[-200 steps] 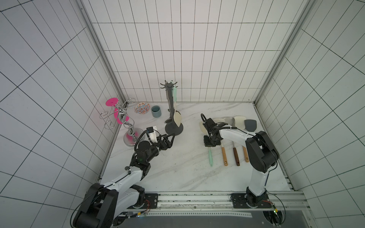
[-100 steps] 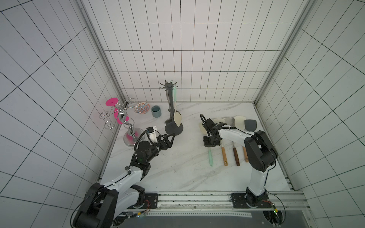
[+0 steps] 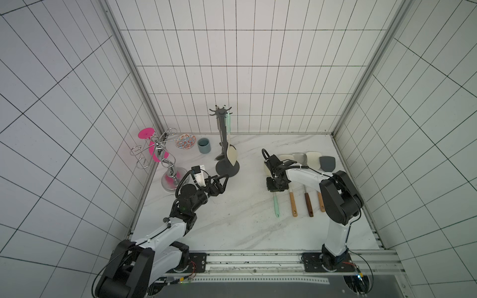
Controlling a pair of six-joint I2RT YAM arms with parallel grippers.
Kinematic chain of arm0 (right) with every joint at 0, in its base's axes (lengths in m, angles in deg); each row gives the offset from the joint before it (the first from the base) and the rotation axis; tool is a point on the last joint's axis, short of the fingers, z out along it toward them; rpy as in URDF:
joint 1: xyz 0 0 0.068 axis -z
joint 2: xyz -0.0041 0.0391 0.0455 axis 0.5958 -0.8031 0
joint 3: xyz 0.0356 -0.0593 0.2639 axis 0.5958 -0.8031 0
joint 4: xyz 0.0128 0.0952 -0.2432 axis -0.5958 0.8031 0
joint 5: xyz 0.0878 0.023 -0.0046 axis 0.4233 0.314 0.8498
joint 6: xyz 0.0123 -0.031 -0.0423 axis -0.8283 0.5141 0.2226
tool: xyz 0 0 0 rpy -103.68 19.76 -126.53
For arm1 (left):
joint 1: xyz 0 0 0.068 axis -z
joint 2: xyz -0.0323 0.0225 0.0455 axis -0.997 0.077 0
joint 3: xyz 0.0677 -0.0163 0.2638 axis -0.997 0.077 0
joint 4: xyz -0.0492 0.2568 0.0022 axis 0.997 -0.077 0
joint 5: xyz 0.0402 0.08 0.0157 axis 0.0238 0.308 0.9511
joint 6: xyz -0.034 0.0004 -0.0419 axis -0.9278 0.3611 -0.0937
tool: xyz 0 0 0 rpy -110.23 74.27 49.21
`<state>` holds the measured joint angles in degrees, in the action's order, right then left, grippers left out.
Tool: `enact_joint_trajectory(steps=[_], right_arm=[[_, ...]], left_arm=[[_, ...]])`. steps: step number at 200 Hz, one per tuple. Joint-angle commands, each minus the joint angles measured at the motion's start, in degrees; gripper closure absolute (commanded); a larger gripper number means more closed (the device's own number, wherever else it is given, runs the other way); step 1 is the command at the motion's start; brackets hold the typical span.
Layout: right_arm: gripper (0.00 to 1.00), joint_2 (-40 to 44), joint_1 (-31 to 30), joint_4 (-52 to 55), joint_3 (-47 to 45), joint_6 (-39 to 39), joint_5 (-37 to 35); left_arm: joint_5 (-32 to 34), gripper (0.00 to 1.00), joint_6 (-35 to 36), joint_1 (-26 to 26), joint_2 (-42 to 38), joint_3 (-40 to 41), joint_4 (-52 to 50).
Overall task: Take the spatula off the kitchen utensil rack
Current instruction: Place the spatula at the center of the board.
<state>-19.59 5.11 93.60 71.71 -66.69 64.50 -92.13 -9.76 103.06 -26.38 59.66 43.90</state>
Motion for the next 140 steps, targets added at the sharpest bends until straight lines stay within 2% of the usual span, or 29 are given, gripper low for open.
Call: enact_joint_trajectory(steps=[1,48,65,99,125,140], right_arm=[[0.70,3.72,0.44,1.11,1.90,0.77,0.08],[0.40,14.06,0.35,-0.21,-1.67,2.73,2.51],[0.31,18.79,0.35,-0.23,-3.19,3.67,2.45],[0.21,28.50,0.36,-0.40,-7.04,5.39,2.71],[0.00,36.99,0.35,-1.98,-11.38,6.57,2.79],[0.01,42.45,0.37,-5.34,-15.73,6.00,2.45]], left_arm=[[-0.01,0.02,0.43,0.02,-1.74,-0.90,0.36],[0.26,0.03,1.31,0.02,-6.30,0.42,0.17],[0.95,0.03,1.65,0.01,-10.48,1.59,-0.22],[4.16,0.03,2.89,0.02,-19.80,2.47,-5.37],[6.78,0.03,3.72,0.02,-26.75,3.67,-8.45],[8.67,0.03,4.38,0.02,-30.52,4.41,-10.22]])
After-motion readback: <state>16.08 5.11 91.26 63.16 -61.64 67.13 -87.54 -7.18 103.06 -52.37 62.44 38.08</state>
